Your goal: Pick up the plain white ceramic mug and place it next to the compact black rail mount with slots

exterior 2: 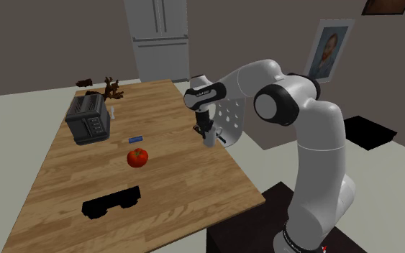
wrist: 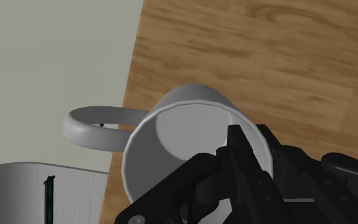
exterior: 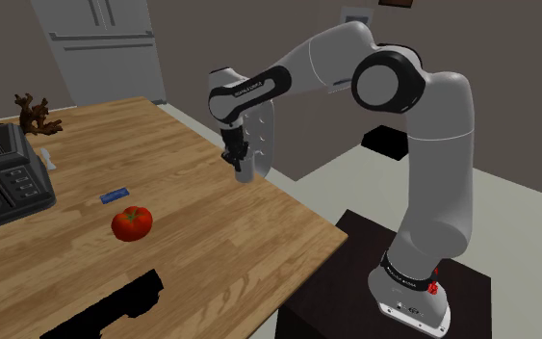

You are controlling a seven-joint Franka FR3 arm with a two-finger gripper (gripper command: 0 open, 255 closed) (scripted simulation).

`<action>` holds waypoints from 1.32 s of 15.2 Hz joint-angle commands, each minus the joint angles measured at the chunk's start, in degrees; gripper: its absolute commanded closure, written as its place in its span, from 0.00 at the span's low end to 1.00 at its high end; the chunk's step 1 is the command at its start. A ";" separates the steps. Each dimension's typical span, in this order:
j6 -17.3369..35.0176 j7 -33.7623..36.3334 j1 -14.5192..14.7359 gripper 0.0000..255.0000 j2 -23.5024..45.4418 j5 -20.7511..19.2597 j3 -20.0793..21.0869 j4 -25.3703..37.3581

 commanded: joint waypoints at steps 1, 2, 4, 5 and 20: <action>-1.41 0.04 0.05 1.00 -0.43 0.01 0.03 0.98; -2.08 0.02 0.06 1.00 -0.69 0.02 0.03 1.38; -3.42 -0.02 0.06 1.00 -1.20 0.03 0.03 2.22; -4.09 -0.03 0.06 1.00 -1.43 0.03 0.03 2.66; -14.76 -0.31 0.10 1.00 -3.59 0.08 0.03 11.17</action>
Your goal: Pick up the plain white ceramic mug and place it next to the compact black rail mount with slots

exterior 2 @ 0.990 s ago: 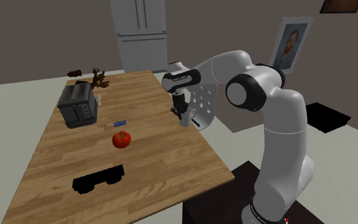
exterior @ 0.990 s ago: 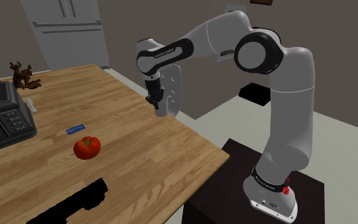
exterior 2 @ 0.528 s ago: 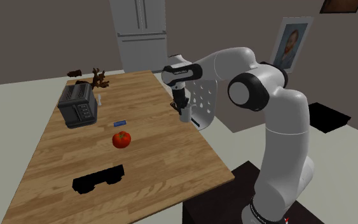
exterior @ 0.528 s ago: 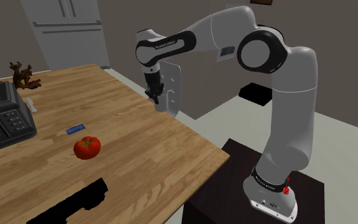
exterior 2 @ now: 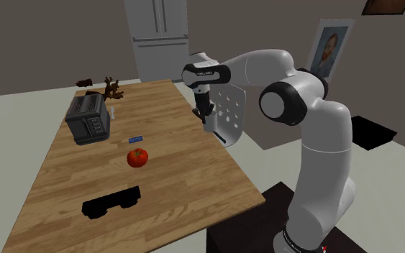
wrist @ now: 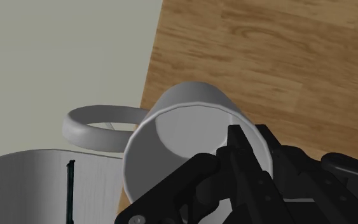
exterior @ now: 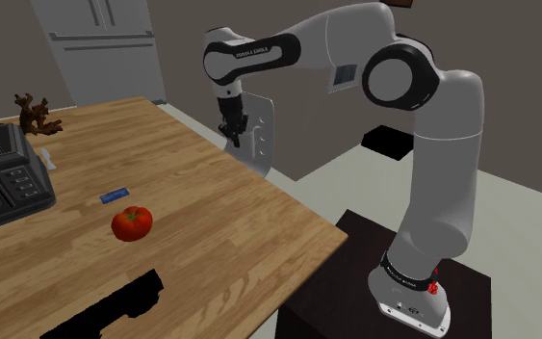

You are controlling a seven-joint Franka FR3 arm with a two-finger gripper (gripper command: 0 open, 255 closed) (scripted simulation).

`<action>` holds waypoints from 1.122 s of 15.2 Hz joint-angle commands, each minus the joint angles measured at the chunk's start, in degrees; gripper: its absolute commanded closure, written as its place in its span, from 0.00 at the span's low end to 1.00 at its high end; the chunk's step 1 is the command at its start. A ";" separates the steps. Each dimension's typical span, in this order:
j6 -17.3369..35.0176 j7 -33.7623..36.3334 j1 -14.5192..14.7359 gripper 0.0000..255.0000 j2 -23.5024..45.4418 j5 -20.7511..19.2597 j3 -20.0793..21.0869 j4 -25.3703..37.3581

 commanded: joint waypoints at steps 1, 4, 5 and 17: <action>-1.65 -0.12 -0.05 1.00 0.05 0.00 -0.03 1.69; -3.94 -0.18 -0.04 1.00 0.00 0.00 -0.04 3.94; -4.71 -0.20 -0.04 1.00 0.02 0.00 -0.04 4.73; -7.55 6.93 4.58 1.00 -3.12 0.52 2.62 4.28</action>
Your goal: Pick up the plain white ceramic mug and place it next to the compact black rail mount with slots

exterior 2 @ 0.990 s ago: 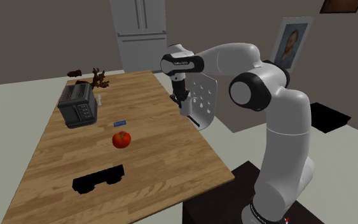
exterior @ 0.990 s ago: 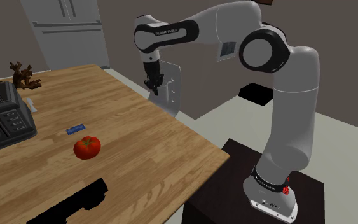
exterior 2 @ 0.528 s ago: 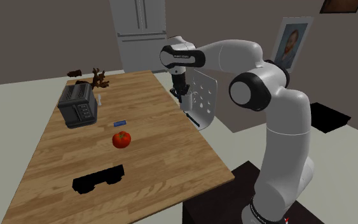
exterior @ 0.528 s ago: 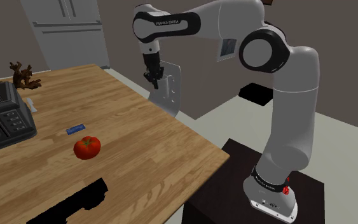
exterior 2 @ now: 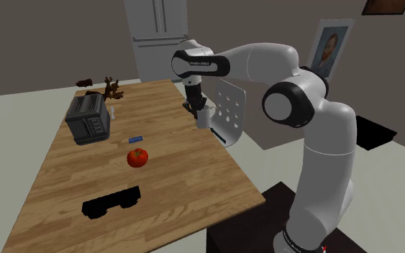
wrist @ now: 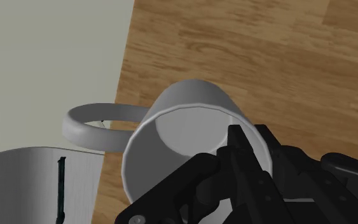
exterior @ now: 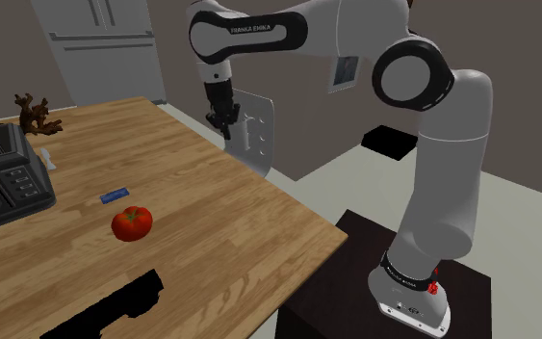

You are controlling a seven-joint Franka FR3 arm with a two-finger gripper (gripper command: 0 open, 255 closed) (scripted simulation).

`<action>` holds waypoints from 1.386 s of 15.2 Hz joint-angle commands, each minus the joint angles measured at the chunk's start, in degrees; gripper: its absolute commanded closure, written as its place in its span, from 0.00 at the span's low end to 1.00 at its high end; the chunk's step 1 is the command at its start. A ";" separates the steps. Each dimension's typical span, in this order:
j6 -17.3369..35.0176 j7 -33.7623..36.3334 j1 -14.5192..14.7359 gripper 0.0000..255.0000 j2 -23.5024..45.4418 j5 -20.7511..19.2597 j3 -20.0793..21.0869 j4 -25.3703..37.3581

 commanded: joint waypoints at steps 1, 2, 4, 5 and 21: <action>0.25 2.56 1.55 1.00 -0.99 0.21 0.94 -1.28; 0.36 3.79 2.31 1.00 -1.30 0.31 1.42 -1.71; 0.53 6.26 3.83 1.00 -1.74 0.53 2.39 -2.33; 0.59 7.51 4.59 1.00 -1.87 0.63 2.88 -2.53; -1.06 27.65 17.59 1.00 3.94 0.99 10.39 5.34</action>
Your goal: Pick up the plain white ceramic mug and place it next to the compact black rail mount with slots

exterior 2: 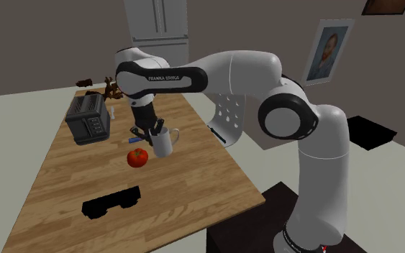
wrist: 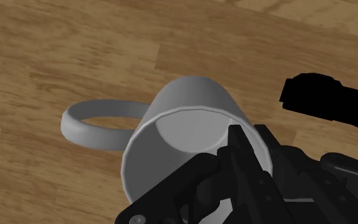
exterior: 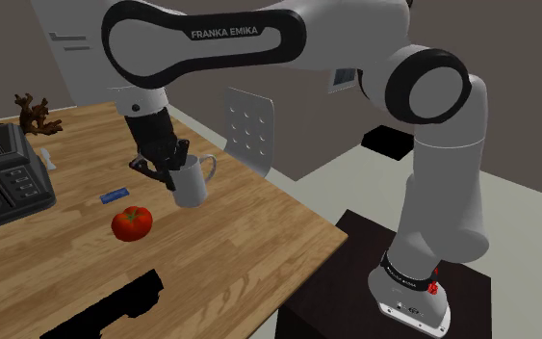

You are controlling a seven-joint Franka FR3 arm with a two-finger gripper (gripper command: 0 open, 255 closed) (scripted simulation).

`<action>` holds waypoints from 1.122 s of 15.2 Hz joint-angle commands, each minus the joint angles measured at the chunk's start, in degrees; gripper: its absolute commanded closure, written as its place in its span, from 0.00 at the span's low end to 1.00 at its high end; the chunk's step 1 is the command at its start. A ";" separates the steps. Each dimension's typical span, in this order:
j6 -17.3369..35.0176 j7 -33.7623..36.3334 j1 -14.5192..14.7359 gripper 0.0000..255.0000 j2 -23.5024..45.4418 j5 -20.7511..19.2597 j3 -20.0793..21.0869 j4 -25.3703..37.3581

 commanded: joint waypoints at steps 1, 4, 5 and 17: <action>-0.49 2.72 1.92 1.00 1.87 -0.22 0.85 2.42; -1.90 6.79 5.12 1.00 5.38 -0.79 2.02 7.47; -1.03 6.73 5.07 1.00 5.21 -0.75 1.99 6.44; 8.48 6.25 4.57 1.00 4.67 -0.66 1.82 -3.64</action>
